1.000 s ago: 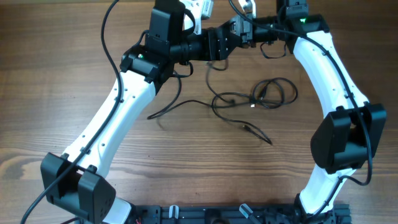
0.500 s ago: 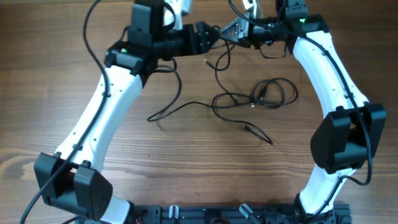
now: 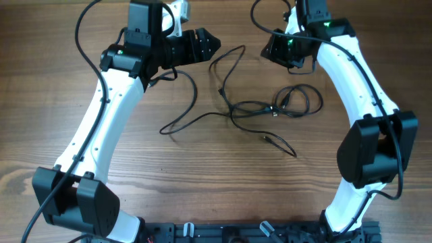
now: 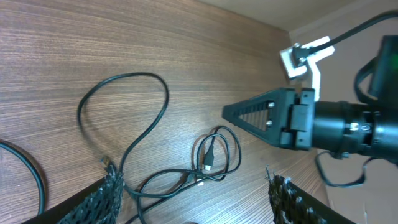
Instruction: Untangle cables
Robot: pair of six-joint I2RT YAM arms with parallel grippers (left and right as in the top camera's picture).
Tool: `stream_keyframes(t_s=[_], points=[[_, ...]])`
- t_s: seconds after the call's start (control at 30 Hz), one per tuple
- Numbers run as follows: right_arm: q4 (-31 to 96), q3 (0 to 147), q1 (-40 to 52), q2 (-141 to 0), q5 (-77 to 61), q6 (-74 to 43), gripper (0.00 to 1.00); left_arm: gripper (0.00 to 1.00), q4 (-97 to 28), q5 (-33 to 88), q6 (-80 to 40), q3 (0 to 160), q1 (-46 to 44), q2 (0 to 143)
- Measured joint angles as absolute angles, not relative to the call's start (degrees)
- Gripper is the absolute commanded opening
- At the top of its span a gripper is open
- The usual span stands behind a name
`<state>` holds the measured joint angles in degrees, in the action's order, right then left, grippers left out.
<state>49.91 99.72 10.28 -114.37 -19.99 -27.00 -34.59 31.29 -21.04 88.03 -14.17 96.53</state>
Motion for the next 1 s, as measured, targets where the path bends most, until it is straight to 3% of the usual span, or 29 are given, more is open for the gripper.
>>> stream_keyframes(t_s=[0.1, 0.2, 0.5, 0.87, 0.93, 1.0], points=[[46.3, 96.6, 11.2, -114.4, -19.4, -27.1, 0.75, 0.77, -34.6, 31.3, -21.0, 88.0, -14.2, 96.5], [41.9, 95.1, 13.5, -114.4, -21.0, -24.4, 0.85, 0.79, -34.6, 31.1, -21.0, 88.0, -14.2, 96.6], [40.4, 95.0, 20.6, -115.6, -22.9, -14.7, 0.88, 0.80, -34.6, 32.6, -20.8, 88.0, -8.5, 96.3], [28.0, 94.9, 22.5, -127.6, -33.7, -21.3, 0.88, 0.80, -38.3, 35.1, -20.6, 88.0, -0.9, 93.9], [24.9, 94.9, 24.0, -128.3, -36.2, -25.4, 0.85, 0.80, -38.4, 35.3, -20.6, 88.0, -0.9, 93.9], [24.1, 94.9, 25.5, -128.4, -37.3, -29.7, 0.76, 0.80, -38.5, 35.3, -20.6, 88.0, -0.9, 93.9]])
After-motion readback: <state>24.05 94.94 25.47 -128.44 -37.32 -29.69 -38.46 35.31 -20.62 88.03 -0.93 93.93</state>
